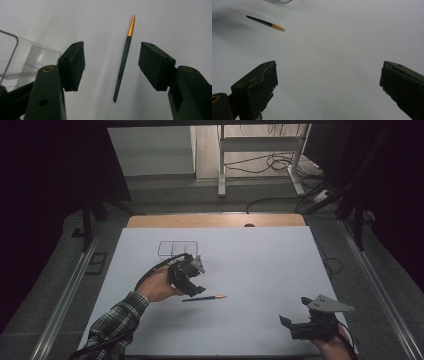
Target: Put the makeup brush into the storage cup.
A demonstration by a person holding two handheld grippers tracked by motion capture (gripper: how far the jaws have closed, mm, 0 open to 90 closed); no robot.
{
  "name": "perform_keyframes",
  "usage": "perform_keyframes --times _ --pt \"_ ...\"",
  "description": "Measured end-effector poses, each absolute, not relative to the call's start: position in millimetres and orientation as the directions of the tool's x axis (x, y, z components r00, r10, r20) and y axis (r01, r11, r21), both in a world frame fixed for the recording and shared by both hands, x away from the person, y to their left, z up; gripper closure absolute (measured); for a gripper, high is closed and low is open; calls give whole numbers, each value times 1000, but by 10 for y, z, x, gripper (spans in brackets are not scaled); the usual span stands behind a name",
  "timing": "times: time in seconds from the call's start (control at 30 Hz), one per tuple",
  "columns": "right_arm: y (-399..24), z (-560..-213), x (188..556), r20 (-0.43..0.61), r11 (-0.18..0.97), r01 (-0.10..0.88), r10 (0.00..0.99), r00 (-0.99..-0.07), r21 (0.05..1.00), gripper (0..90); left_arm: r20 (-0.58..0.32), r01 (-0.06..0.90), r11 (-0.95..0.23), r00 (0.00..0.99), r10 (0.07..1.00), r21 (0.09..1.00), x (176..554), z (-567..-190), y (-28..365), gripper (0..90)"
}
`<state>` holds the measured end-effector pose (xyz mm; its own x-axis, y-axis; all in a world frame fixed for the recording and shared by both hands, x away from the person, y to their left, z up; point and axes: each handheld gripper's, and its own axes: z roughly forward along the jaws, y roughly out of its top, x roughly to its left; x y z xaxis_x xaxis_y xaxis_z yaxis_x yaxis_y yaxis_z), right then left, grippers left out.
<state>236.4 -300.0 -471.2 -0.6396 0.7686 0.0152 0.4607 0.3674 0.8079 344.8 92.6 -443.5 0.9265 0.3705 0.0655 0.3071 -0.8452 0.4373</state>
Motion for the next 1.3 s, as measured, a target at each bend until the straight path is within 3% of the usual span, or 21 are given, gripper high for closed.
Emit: perform_keyframes --times 0.8,1.3 --pt "-2995 -4720 2364 22 371 467 764 -645 803 18 43 271 -870 948 315 412 3512 -4610 576 636" --pt "-2996 -4726 2365 23 374 468 761 -648 801 21 34 246 -891 959 280 382 3531 -4775 371 675"
